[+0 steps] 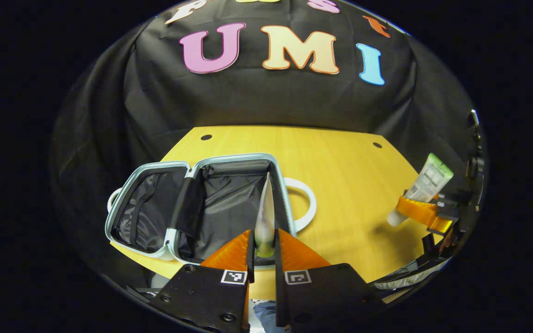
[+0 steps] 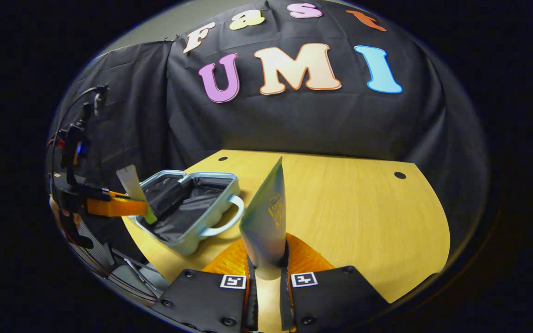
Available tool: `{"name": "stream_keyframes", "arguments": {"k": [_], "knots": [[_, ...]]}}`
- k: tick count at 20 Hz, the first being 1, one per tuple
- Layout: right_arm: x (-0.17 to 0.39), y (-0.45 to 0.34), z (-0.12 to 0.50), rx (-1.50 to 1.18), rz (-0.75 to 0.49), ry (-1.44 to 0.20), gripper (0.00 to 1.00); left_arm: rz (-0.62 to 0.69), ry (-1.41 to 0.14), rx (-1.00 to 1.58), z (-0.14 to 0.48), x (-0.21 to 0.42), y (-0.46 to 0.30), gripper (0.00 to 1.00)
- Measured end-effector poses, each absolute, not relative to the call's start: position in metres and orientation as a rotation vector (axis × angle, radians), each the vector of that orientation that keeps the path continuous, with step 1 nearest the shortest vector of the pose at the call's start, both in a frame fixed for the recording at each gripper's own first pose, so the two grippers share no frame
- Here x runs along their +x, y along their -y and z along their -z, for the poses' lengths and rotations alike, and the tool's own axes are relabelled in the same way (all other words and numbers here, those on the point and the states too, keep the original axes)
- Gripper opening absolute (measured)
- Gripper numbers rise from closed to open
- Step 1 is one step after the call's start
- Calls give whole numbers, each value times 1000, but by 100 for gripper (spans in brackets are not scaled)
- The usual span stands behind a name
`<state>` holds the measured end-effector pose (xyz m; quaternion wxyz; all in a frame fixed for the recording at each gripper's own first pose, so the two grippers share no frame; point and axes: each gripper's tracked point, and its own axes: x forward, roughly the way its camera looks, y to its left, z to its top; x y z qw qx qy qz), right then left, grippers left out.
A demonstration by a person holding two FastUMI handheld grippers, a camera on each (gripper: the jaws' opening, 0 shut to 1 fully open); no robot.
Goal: First open the suitcase, pack the skin care products into it, and then close the suitcase.
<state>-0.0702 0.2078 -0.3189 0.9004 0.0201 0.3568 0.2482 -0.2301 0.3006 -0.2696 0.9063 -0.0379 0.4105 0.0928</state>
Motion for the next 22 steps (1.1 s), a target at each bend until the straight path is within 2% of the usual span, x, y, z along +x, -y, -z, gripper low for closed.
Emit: {"name": "stream_keyframes", "arguments": {"k": [3, 4, 5, 14, 19, 20, 21, 22], "knots": [[-68, -245, 309, 49, -516, -742, 21, -171, -896, -111, 288, -230, -323, 15], [-71, -257, 306, 55, -513, -748, 24, -159, -914, -109, 295, -231, -332, 15], [-72, -269, 305, 59, -507, -759, 21, -145, -935, -106, 302, -232, -339, 15], [-107, -381, 326, 130, -520, -943, 21, -30, -1123, -156, 369, -238, -378, 16], [-122, -410, 343, 138, -500, -1050, 21, -4, -1143, -189, 379, -225, -388, 15], [-125, -414, 347, 138, -504, -1073, 21, -16, -1121, -179, 380, -219, -392, 17], [-126, -417, 350, 132, -508, -1091, 17, -5, -1095, -187, 374, -214, -391, 22], [-129, -417, 356, 121, -508, -1111, 21, 12, -1065, -200, 367, -207, -388, 28]]}}
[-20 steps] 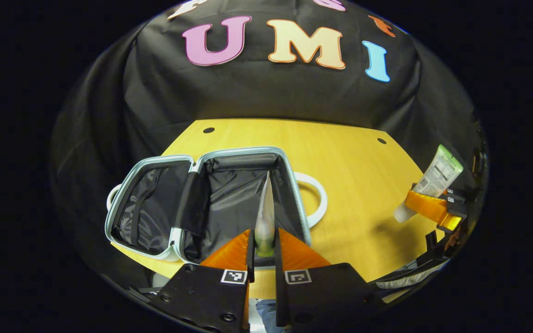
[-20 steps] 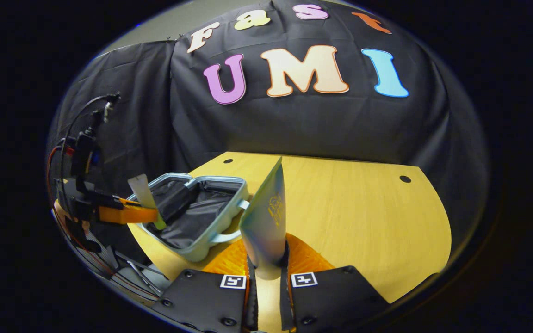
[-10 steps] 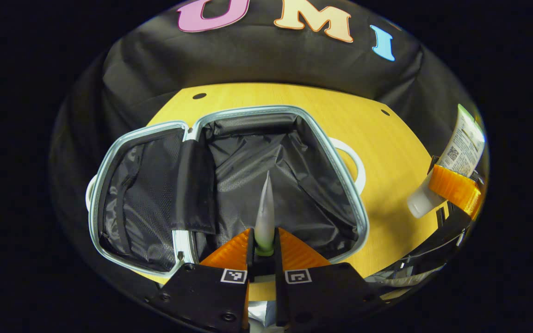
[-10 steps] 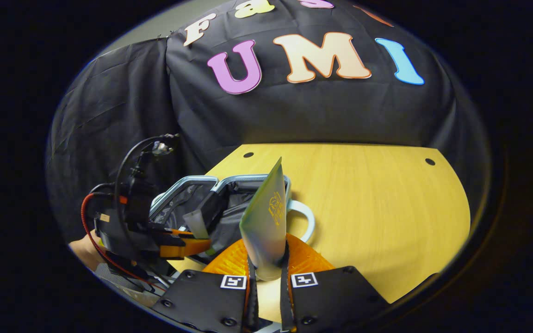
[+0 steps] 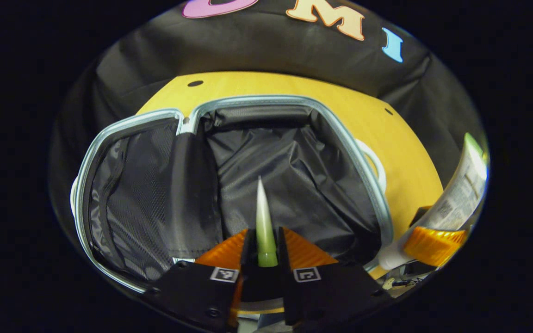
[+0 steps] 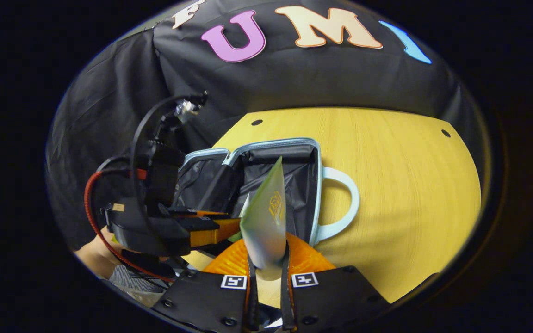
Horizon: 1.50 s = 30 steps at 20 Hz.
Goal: First open the suitcase, pack the skin care products into it, and then close the suitcase.
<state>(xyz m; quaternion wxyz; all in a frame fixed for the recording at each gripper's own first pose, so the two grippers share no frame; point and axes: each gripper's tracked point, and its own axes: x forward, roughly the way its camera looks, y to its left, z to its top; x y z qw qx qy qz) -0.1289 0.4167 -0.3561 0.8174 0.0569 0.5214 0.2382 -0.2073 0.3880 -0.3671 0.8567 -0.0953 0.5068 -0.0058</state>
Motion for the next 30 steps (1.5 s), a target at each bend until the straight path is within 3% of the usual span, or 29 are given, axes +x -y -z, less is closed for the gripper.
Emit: {"name": "stream_keyframes", "arguments": {"k": [3, 5, 6, 7, 8, 17, 18, 19, 21, 24, 27, 30], "knots": [[-125, -424, 371, 114, -486, -1148, 21, 22, -955, -178, 345, -196, -396, 69], [-122, -427, 378, 104, -476, -1158, 21, 3, -869, -174, 327, -190, -406, 73], [-125, -428, 387, 88, -472, -1180, 21, -3, -834, -186, 318, -189, -411, 71], [-129, -430, 396, 75, -470, -1208, 16, -7, -823, -199, 312, -189, -414, 74], [-133, -434, 405, 64, -468, -1241, 21, -20, -801, -204, 306, -190, -421, 70], [-116, -447, 423, 42, -441, -1239, 28, -262, -753, -220, 286, -230, -538, 72], [-109, -453, 425, 57, -445, -1210, 37, -304, -748, -224, 286, -234, -555, 71], [-101, -454, 414, 66, -449, -1174, 31, -337, -753, -234, 289, -240, -571, 73], [-83, -458, 394, 73, -462, -1064, 55, -397, -750, -247, 286, -249, -601, 83], [-62, -460, 360, 93, -477, -896, 99, -475, -742, -231, 288, -258, -646, 81], [-49, -448, 331, 93, -451, -780, 98, -542, -739, -243, 285, -263, -686, 89], [-43, -426, 318, 72, -419, -738, 98, -602, -741, -248, 289, -265, -724, 89]]}}
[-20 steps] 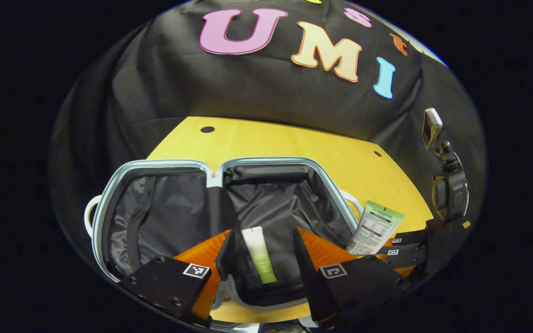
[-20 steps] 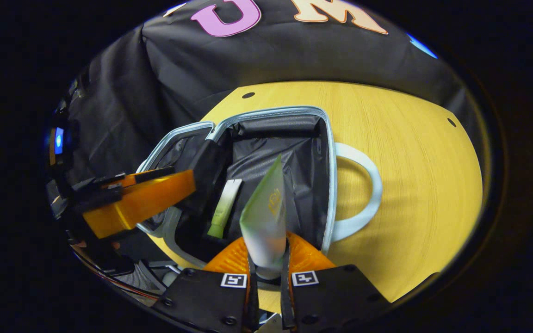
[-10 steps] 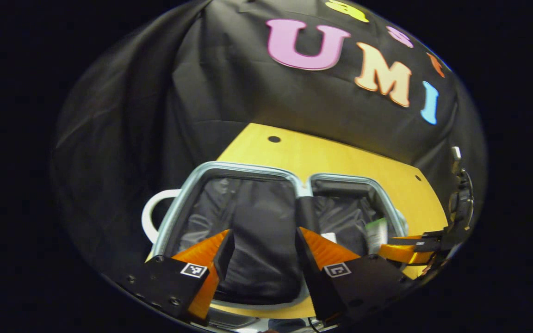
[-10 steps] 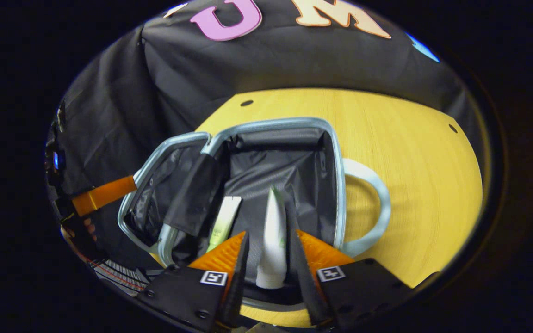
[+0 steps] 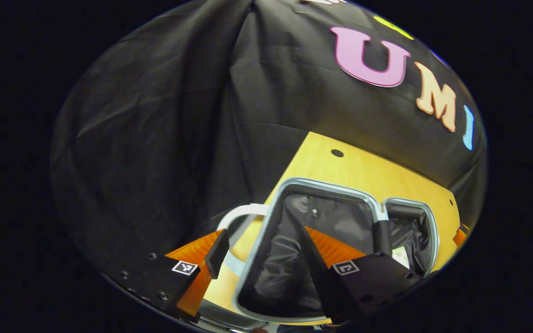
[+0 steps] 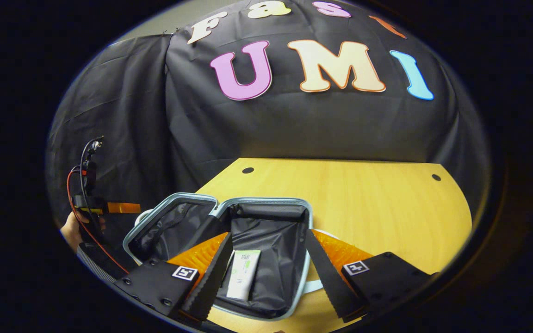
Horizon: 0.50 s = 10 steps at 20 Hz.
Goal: First open the suitcase, pack the skin care products into it, and then close the suitcase.
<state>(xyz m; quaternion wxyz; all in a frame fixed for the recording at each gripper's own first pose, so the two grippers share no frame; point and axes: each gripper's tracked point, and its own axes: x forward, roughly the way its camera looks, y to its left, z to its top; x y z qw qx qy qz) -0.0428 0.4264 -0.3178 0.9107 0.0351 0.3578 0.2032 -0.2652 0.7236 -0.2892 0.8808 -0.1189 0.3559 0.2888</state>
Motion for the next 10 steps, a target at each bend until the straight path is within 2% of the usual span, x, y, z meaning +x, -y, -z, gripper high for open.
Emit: {"name": "stream_keyframes", "arguments": {"k": [6, 7, 10], "knots": [[-35, -369, 305, 20, -294, -684, 98, -651, -855, -295, 341, -272, -767, 90], [-35, -360, 303, 14, -274, -679, 98, -654, -880, -302, 348, -273, -769, 92], [-32, -337, 301, -10, -217, -672, 98, -635, -927, -355, 367, -276, -778, 82]]}}
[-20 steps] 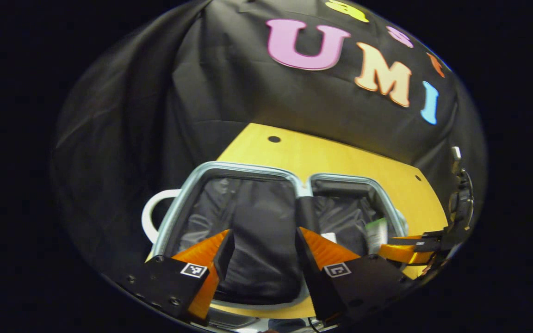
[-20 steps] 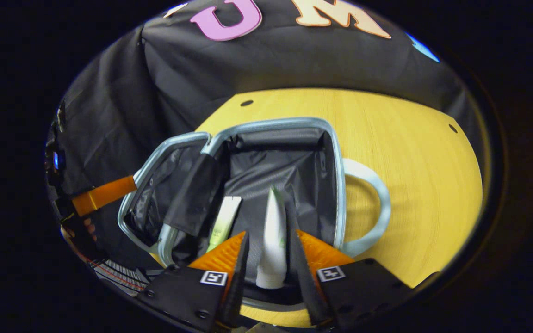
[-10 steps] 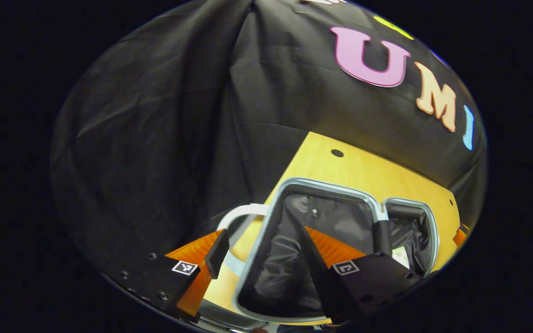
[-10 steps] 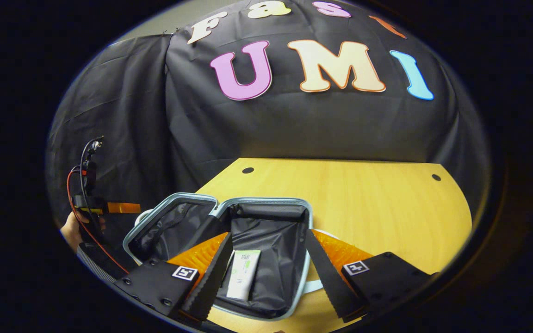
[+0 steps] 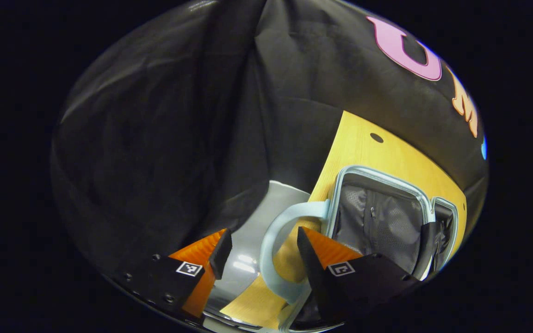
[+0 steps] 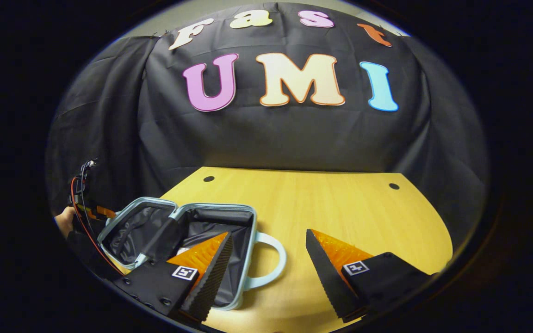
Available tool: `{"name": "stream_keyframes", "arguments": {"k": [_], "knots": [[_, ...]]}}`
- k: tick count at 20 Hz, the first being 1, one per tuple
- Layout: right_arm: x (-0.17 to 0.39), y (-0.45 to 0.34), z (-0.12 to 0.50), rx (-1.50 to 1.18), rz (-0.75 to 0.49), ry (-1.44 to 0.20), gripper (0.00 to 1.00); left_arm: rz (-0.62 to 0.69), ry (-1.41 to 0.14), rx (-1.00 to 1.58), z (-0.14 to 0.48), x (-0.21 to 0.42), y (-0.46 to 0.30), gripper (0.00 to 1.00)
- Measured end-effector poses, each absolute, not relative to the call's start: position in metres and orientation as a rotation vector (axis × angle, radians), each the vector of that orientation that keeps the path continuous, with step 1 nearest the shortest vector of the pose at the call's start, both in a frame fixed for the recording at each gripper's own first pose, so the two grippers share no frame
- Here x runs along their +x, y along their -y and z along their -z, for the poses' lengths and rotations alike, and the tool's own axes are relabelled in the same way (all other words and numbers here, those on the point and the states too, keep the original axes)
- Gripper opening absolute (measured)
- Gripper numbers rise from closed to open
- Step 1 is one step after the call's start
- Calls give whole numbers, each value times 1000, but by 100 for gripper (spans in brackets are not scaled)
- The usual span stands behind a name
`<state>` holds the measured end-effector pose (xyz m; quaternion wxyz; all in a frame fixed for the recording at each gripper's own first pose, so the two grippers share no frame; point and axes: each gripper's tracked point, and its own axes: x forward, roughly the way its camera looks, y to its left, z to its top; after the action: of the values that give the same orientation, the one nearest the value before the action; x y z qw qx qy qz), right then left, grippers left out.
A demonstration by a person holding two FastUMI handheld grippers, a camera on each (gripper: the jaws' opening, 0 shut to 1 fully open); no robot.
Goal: First open the suitcase, pack the skin care products into it, and then close the suitcase.
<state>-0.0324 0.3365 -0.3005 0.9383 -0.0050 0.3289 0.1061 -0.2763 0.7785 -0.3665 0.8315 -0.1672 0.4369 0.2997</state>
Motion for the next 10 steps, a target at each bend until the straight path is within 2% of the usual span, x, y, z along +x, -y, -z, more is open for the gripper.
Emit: {"name": "stream_keyframes", "arguments": {"k": [1, 2, 3, 7, 9, 10], "knots": [[-32, -332, 299, -15, -206, -671, 98, -632, -937, -367, 372, -278, -784, 77], [-32, -329, 298, -17, -198, -668, 98, -636, -951, -371, 377, -279, -788, 76], [-32, -326, 297, -20, -193, -667, 98, -647, -970, -368, 385, -281, -788, 58], [-30, -322, 293, -35, -190, -649, 98, -607, -967, -351, 383, -272, -776, 16], [-31, -320, 290, -43, -195, -637, 98, -568, -948, -279, 366, -269, -771, 5], [-32, -322, 289, -41, -203, -634, 98, -576, -964, -250, 360, -271, -771, 3]]}}
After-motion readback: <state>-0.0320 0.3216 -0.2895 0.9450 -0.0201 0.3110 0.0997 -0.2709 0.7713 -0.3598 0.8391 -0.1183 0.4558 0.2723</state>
